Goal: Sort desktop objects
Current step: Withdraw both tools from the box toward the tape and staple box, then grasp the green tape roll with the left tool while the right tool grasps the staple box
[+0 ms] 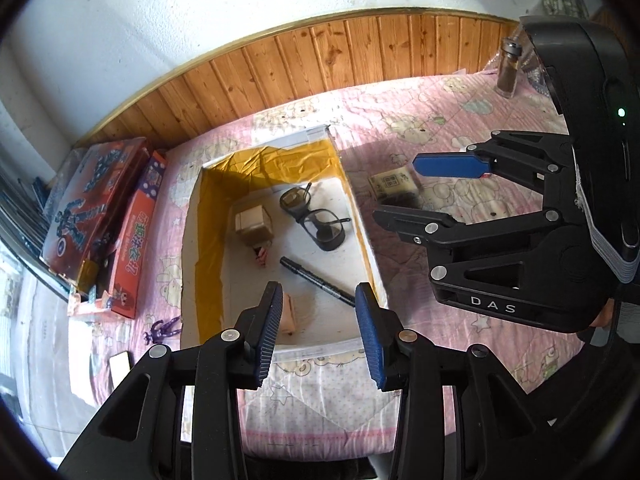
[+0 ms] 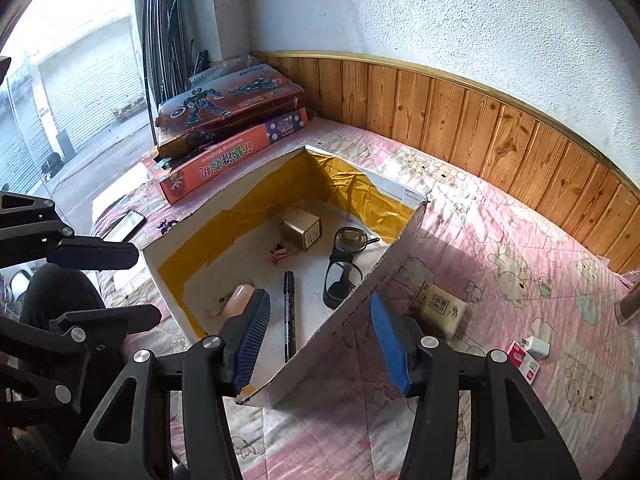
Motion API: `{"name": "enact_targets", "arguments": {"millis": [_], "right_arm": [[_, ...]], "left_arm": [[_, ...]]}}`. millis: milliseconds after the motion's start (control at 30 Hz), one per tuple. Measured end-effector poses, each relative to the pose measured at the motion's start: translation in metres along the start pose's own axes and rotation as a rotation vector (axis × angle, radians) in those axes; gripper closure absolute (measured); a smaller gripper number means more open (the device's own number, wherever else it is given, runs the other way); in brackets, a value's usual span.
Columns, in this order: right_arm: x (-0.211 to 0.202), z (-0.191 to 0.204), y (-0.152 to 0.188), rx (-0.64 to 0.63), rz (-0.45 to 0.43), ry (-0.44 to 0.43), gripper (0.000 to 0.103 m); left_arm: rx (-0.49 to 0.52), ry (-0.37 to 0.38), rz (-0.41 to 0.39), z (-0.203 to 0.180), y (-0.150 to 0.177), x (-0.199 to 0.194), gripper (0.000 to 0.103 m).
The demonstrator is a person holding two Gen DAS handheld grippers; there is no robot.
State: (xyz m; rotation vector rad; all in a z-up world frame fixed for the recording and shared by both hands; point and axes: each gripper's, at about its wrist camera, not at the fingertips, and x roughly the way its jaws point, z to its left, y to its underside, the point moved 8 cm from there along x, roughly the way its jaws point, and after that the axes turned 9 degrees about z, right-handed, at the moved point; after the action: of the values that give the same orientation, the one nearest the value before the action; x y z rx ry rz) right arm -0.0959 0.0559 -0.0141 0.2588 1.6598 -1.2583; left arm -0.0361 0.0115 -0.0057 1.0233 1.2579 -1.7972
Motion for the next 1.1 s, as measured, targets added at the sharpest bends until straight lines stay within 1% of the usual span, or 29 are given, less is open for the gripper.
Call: {"name": "enact_targets", "arguments": {"millis": [67,133,200,267,367,433,467,500,533,633,667,733,767,833,933,1033,1100], "right_arm": [[-0.010,-0.013,0.010,0.026,-0.057,-0.003,0.047],[-0.017,-0.032,0.021,0.072,-0.094,0.004,0.045],[-0.020,-0.057,0.035,0.128,-0.115,0.011,0.044],[-0.020,-0.086,0.050,0.185,-0.122,0.045,0.043],[-0.012,-0.130,0.073,0.265,-0.095,0.090,0.042],[-0.003,-0.155,0.086,0.315,-0.071,0.104,0.042],[0.002,-0.166,0.093,0.334,-0.058,0.103,0.042],[0.008,-0.176,0.099,0.353,-0.045,0.107,0.042],[0.014,-0.185,0.104,0.372,-0.028,0.114,0.042],[0.034,-0.213,0.119,0.441,0.031,0.116,0.042],[0.041,-0.222,0.121,0.463,0.048,0.107,0.039],[0.051,-0.240,0.126,0.495,0.074,0.112,0.034],[0.056,-0.246,0.128,0.497,0.094,0.113,0.029],[0.068,-0.260,0.130,0.474,0.137,0.129,0.028],[0.087,-0.276,0.132,0.445,0.194,0.152,0.028],[0.103,-0.286,0.130,0.365,0.234,0.221,0.028],[0.114,-0.291,0.128,0.306,0.257,0.247,0.024]], "left_arm": [[0.022,0.027,-0.007,-0.018,-0.002,0.004,0.061],[0.028,0.066,0.004,-0.037,-0.006,0.012,0.061],[0.021,0.104,0.021,-0.053,-0.010,0.022,0.061],[0.015,0.131,0.031,-0.068,-0.018,0.033,0.061],[0.005,0.166,0.042,-0.089,-0.032,0.052,0.061],[-0.008,0.192,0.054,-0.099,-0.044,0.067,0.061],[-0.021,0.196,0.062,-0.103,-0.049,0.076,0.060],[-0.030,0.213,0.077,-0.106,-0.055,0.086,0.056],[-0.029,0.237,0.093,-0.111,-0.060,0.099,0.056],[-0.066,0.216,0.136,-0.118,-0.072,0.138,0.056],[-0.073,0.225,0.153,-0.122,-0.075,0.152,0.056],[-0.096,0.208,0.177,-0.126,-0.080,0.176,0.056],[-0.098,0.215,0.188,-0.129,-0.082,0.186,0.056],[-0.115,0.209,0.204,-0.131,-0.084,0.204,0.056],[-0.170,0.213,0.220,-0.127,-0.087,0.226,0.056],[-0.220,0.230,0.243,-0.124,-0.088,0.243,0.056],[-0.233,0.229,0.248,-0.124,-0.088,0.251,0.054]]}}
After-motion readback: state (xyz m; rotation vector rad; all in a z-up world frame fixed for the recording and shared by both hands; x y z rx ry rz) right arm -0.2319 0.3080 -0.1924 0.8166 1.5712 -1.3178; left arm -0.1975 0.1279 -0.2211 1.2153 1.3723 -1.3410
